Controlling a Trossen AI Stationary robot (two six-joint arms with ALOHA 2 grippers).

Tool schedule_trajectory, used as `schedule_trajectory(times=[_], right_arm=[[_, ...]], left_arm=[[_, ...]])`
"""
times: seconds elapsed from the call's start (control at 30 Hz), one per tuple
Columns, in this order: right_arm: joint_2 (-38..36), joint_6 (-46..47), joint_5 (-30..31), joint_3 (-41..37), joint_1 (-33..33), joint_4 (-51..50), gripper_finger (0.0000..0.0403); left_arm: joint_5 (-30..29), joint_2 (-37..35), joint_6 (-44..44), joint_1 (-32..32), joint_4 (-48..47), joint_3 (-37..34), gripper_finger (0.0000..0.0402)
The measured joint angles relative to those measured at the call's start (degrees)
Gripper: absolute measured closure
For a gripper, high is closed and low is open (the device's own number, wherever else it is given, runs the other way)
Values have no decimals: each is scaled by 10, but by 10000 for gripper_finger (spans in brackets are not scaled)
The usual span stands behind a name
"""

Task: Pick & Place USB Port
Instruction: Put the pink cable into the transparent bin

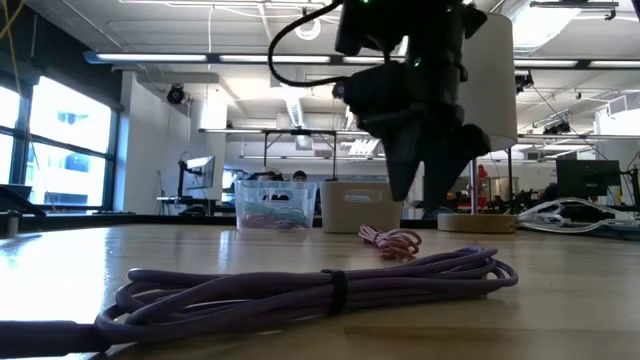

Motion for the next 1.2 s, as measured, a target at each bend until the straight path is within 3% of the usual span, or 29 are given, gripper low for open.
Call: schedule_trajectory(times=[0.17, 0.53, 1.2], right_arm=[[8, 0, -1, 0, -11, 48, 146], [9, -26, 9, 0, -41, 65, 199], [15, -30, 7, -15, -35, 93, 169]], left_arm=[[-8, 0, -1, 0, 0, 0, 324], [-16, 6, -2, 0, 0, 0, 324], [-17, 6, -1, 0, -1, 0, 324]])
